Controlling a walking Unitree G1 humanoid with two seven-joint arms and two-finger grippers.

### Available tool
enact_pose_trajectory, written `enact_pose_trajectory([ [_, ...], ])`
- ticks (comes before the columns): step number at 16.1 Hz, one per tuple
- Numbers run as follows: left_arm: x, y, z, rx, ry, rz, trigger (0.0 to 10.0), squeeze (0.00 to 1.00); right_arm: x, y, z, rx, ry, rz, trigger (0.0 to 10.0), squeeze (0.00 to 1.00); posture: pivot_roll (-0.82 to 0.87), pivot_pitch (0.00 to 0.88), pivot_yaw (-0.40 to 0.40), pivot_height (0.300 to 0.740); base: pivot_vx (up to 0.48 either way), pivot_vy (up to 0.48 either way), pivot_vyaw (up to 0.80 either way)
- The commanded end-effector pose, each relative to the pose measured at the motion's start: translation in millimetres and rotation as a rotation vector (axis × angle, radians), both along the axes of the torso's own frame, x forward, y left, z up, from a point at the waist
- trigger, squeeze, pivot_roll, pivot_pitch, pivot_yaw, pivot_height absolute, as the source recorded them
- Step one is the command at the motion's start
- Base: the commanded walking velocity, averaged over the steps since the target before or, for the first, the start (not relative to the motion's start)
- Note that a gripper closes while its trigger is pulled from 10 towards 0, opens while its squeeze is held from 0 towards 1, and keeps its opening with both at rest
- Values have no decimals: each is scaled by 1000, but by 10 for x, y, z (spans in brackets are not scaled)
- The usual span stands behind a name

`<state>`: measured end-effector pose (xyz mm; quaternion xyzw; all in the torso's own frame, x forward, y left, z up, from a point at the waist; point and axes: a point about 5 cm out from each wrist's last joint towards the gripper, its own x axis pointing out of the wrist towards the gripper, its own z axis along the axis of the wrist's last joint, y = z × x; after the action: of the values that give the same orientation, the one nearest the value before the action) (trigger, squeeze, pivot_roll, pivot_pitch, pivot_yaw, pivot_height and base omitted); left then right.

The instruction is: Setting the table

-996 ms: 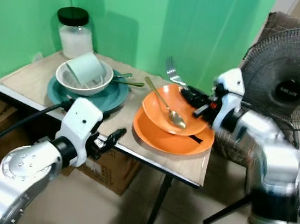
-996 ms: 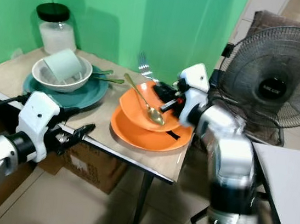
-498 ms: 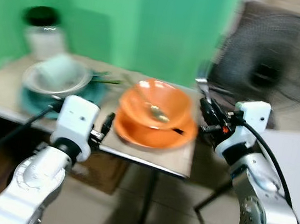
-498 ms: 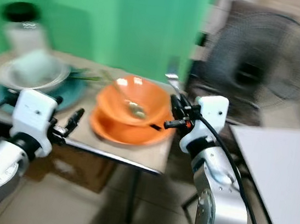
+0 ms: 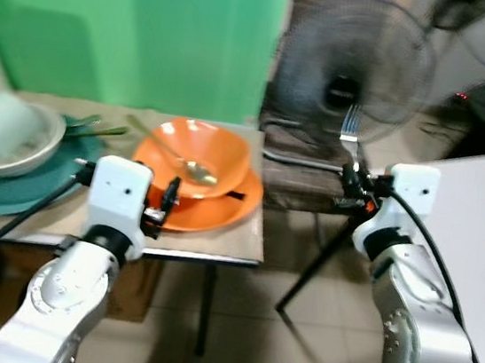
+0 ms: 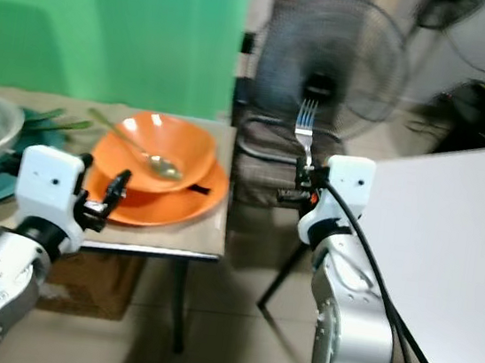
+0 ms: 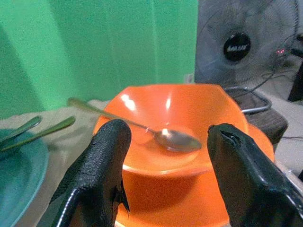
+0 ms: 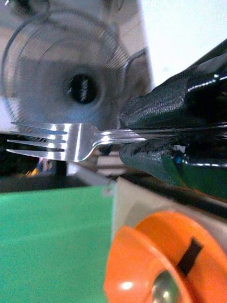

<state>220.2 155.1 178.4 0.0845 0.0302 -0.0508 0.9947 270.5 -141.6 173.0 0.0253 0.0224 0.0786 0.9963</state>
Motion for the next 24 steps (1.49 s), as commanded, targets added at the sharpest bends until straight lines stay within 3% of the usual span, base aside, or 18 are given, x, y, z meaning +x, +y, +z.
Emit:
enact_pose_trajectory([
  [1, 29, 14, 33, -12, -25, 10, 10000, 0, 22, -25, 20, -9, -13, -28, 10000, 0, 61, 0, -65, 740, 0, 0, -800],
  [8, 74, 102, -48, 84, -1, -3, 10000, 0, 27, -3, -40, -33, 9, 5, 10000, 0, 40, 0, -49, 740, 0, 0, -800],
  [12, 99, 84, -52, 59, -9, 0, 10000, 0, -20, -20, -69, -58, 28, 27, 10000, 0, 37, 0, -55, 740, 0, 0, -800],
  [15, 109, 132, -54, 36, -18, 21, 10000, 0, -186, -232, -94, -121, 65, 56, 10000, 0, 26, 0, -54, 740, 0, 0, -800],
  [18, 115, 181, -36, 18, -27, 35, 10000, 0, -193, -315, -116, -100, 86, 12, 10000, 0, 22, 0, -50, 740, 0, 0, -800],
  [24, 160, 166, -15, 22, -44, 29, 10000, 0, -147, -127, -179, 6, 108, -61, 10000, 0, 24, 0, -43, 740, 0, 0, -800],
])
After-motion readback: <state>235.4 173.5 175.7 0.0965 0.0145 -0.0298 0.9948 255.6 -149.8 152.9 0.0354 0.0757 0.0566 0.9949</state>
